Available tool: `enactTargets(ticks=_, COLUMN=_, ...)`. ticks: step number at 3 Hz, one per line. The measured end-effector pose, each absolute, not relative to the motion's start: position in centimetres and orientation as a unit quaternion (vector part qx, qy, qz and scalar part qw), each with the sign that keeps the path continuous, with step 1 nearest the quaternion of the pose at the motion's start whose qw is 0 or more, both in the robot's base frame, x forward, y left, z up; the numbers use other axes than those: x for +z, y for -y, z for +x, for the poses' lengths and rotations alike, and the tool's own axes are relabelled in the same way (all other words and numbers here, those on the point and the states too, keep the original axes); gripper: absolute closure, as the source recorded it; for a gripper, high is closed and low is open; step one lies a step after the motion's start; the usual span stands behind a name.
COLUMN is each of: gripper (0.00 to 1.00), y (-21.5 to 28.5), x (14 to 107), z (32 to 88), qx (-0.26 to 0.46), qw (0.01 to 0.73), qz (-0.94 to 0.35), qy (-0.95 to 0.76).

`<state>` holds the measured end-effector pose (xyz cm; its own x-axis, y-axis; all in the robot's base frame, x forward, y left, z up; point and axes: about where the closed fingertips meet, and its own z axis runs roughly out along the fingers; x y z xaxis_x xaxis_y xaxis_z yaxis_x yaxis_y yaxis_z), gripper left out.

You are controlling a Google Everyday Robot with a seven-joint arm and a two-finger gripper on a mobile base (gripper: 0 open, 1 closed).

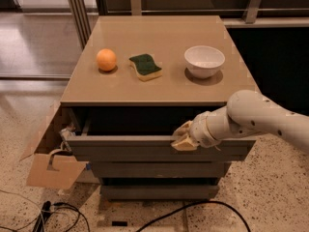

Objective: Open top drawer

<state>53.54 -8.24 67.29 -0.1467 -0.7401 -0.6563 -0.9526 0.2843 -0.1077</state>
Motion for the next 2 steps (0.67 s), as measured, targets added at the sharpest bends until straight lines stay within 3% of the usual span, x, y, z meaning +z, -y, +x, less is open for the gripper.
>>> enactTargets(ticks=2, gripper=0.58, y=8.23, x=67.28, z=53.54, qx=0.17, qw=0.313, qz=-0.574, qy=-0.738)
